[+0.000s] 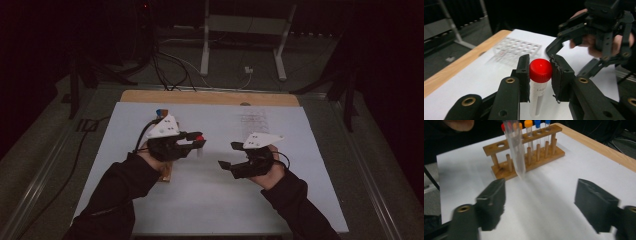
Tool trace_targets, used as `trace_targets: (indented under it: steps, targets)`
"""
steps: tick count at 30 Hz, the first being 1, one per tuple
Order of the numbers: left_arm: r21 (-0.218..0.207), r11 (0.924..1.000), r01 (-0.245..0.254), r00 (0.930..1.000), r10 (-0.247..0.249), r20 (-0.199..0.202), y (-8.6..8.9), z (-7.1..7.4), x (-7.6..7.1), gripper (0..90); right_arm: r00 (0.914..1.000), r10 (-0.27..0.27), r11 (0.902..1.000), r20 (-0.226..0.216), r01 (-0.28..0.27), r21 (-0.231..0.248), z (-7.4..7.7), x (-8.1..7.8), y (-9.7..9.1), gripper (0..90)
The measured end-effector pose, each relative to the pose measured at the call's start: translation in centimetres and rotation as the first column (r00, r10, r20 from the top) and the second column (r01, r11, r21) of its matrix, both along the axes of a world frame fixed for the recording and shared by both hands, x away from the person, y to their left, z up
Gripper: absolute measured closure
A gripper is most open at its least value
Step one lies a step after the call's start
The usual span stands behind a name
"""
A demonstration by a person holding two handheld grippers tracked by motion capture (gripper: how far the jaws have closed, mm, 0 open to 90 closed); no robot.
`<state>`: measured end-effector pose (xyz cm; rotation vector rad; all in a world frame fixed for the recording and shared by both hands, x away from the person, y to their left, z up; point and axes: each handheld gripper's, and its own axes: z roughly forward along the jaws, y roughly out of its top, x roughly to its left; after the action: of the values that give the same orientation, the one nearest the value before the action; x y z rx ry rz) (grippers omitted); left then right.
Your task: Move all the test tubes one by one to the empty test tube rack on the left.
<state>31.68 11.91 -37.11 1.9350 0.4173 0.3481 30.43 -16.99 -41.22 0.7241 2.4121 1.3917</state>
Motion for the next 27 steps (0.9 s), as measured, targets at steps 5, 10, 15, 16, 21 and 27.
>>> trace_targets:
  steps: [5,10,15,16,21,27]
  targets:
    - [-0.003,0.9965,-0.083,0.9963,0.083,0.021,3.2,0.8,-0.5,71.6,0.9999,0.008,0.9998,-0.011,-0.007,0.021,0.2,0.1,-0.3,5.7]
    - [-0.004,0.9884,-0.152,0.9878,0.152,0.035,5.9,1.2,-1.0,71.6,0.9997,0.011,0.9995,-0.022,-0.010,0.029,0.0,0.2,-0.3,0.0]
    - [-0.012,0.9786,-0.206,0.9778,0.206,0.040,8.2,1.1,-1.4,71.6,0.9996,0.011,0.9992,-0.025,-0.010,0.038,0.1,0.3,-0.5,0.0]
    - [-0.010,0.9777,-0.210,0.9771,0.210,0.035,8.6,1.0,-1.5,71.6,0.9996,0.013,0.9993,-0.026,-0.012,0.037,0.2,0.3,-0.5,0.0]
    - [-0.006,0.9687,-0.248,0.9683,0.248,0.028,10.0,0.0,-1.8,71.6,0.9997,0.009,0.9992,-0.021,-0.008,0.039,0.2,0.3,-0.6,0.0]
    - [-0.012,0.9605,-0.278,0.9606,0.278,0.001,10.9,-2.0,-1.7,71.5,0.9998,0.013,0.9990,-0.013,-0.012,0.042,0.4,0.1,-0.7,0.0]
